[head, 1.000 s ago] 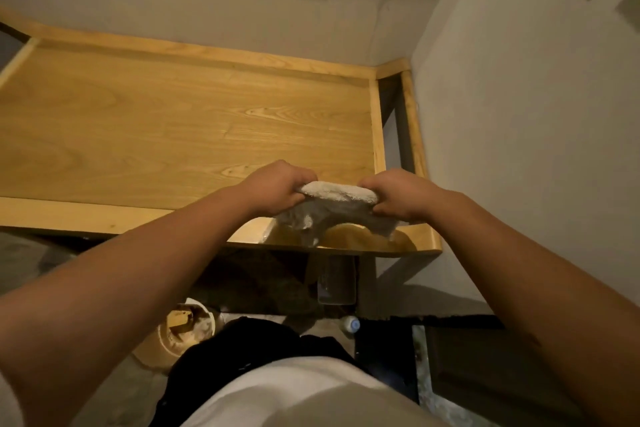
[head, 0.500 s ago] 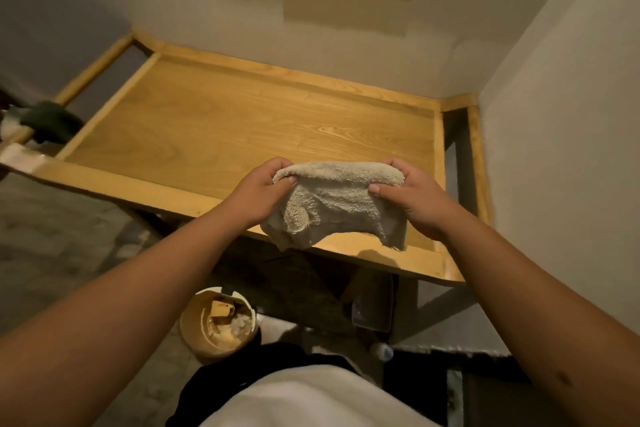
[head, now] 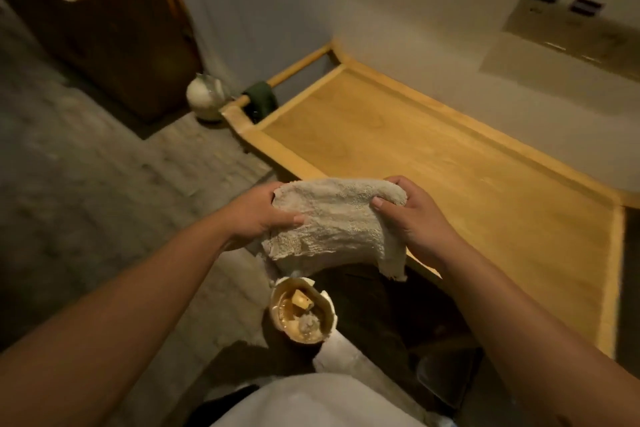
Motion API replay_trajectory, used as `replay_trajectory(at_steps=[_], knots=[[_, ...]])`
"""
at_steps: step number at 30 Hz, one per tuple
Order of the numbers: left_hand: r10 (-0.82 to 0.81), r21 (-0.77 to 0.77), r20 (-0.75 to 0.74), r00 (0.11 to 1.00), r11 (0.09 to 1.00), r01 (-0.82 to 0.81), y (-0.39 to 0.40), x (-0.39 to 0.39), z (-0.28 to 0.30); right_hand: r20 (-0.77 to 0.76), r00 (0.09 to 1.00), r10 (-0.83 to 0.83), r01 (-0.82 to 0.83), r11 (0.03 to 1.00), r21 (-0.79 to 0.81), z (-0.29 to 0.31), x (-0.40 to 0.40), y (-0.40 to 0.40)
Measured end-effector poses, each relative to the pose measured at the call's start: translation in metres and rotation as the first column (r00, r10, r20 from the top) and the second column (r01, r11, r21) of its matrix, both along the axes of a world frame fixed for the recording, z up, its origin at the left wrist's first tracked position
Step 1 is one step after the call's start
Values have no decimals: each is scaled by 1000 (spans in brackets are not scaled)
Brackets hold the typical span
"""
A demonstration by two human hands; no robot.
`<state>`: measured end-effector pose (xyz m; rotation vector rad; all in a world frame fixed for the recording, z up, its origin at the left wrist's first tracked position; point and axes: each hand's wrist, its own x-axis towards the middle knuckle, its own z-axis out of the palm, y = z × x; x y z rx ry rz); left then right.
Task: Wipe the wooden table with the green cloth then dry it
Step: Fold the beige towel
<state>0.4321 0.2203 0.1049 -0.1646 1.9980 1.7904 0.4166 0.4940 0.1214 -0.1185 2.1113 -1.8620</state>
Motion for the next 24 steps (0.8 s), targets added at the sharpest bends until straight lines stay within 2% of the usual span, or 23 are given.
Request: replay_trajectory(at_steps=[2,6,12,18,24], knots=[[87,19,-11,996,996,-87,-48,11,-4,-35,999,31,-30,999,31,-6,2,-49],[233,-28,-83,969,971,-236,-130,28,-13,-31,999,20,-20,1000,-10,-16,4,-139],[465,56,-177,867,884,-463,-207,44,-15,-33,999,35,-36,999,-21,-13,-2,-232],[526,77,-227,819,849,-524,-245,25,-12,-41,999,12,-14,998,-67,-15,-25,-276],[529,17,-240,814,841,-541,-269,-30,-25,-109,992,-67,64,998,-26,-36,-72,-302]])
